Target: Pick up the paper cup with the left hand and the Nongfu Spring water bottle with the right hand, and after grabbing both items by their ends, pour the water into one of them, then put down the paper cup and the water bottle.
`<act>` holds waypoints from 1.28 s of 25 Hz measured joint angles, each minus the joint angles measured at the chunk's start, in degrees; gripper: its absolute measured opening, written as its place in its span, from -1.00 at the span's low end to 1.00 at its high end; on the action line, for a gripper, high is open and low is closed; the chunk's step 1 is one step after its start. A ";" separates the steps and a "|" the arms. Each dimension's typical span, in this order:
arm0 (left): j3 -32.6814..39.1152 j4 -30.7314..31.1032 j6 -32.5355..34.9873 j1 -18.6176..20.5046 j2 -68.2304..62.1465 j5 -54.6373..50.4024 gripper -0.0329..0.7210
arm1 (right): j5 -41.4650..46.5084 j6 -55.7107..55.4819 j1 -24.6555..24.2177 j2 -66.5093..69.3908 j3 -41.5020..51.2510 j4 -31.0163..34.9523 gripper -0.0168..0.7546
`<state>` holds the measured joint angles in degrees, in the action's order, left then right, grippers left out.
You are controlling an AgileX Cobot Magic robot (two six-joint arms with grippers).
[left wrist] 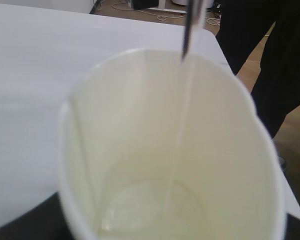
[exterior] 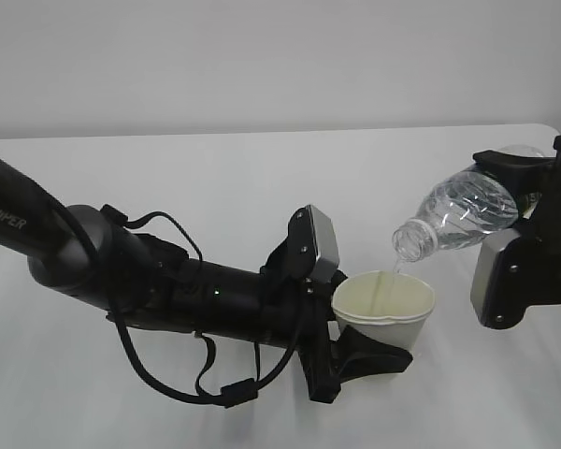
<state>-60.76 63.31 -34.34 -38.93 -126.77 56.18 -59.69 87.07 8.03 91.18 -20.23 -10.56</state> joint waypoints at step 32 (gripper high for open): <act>0.00 0.00 0.00 0.00 0.00 0.00 0.22 | -0.32 0.66 0.00 0.00 -0.09 0.00 0.13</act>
<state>-60.76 63.31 -34.34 -38.93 -126.77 56.18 -60.01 87.72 8.03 91.18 -20.33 -10.56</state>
